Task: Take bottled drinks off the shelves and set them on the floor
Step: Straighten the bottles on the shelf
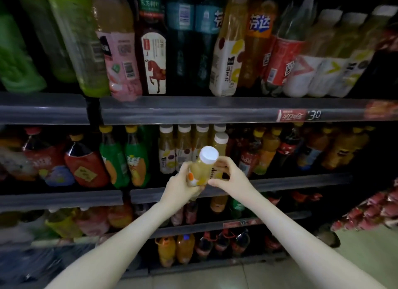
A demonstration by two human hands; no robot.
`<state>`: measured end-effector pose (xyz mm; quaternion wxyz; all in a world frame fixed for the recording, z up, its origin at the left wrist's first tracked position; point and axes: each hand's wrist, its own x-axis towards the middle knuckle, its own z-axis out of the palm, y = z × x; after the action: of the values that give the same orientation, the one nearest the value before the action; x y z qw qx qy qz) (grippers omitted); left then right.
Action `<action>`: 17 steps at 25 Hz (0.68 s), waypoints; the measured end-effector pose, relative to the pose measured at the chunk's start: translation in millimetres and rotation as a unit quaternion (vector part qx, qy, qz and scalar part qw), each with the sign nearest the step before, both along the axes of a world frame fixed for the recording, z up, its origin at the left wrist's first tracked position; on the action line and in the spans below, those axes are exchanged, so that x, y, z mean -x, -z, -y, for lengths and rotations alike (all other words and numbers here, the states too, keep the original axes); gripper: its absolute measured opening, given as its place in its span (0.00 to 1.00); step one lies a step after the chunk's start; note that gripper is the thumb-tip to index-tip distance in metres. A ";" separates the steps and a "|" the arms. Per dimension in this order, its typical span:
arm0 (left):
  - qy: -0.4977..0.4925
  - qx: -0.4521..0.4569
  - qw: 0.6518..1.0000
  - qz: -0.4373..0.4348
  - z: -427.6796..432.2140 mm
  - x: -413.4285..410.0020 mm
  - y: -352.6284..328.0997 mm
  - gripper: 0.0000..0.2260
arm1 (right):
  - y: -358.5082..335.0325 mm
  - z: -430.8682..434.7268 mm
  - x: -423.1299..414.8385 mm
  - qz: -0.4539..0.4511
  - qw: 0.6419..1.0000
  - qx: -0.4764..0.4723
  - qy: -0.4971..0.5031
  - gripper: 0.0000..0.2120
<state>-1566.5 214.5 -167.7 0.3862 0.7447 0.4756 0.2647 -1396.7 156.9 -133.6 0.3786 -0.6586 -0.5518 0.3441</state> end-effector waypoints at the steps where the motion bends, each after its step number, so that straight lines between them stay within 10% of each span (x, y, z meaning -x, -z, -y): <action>1: -0.025 0.013 0.999 0.021 -5.5 -3.5 5.6 0.29 | 4.8 -4.5 -9.6 0.033 0.999 0.000 0.025 0.31; 17: 0.015 0.026 0.999 -0.029 -67.5 -51.0 43.4 0.24 | 55.1 -68.0 -26.9 0.137 0.986 0.017 0.098 0.29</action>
<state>-1515.5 282.1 -211.1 0.3955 0.7485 0.4825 0.2248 -1369.8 224.9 -188.7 0.3203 -0.7564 -0.5256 0.2215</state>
